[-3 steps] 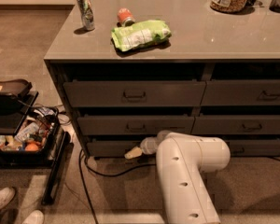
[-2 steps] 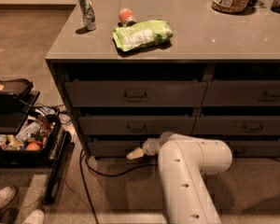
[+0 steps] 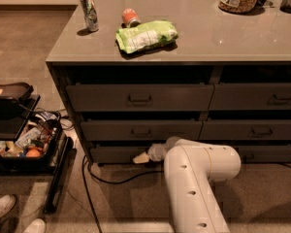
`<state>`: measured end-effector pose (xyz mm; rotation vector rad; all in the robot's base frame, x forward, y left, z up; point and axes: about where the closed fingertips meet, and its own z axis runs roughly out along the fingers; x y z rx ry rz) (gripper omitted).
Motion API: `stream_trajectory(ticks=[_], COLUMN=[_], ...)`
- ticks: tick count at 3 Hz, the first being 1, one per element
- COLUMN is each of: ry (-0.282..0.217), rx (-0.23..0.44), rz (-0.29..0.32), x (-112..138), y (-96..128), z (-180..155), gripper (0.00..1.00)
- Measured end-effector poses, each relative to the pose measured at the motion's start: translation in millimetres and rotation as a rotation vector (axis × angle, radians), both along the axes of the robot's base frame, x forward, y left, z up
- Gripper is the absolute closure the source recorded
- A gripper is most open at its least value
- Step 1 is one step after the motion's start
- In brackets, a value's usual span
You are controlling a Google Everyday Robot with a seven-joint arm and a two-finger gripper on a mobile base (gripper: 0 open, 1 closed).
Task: Open bottom drawer
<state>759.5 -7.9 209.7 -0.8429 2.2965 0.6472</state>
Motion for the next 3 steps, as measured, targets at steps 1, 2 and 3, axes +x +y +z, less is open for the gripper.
stream_trajectory(ticks=[1, 2, 3], ry=[0.0, 0.0, 0.0], rx=[0.0, 0.0, 0.0], rz=[0.0, 0.0, 0.0], x=[1.3, 5.9, 11.3], y=[0.9, -1.7, -5.2], z=[3.0, 4.3, 6.8], gripper=[0.42, 0.65, 0.89])
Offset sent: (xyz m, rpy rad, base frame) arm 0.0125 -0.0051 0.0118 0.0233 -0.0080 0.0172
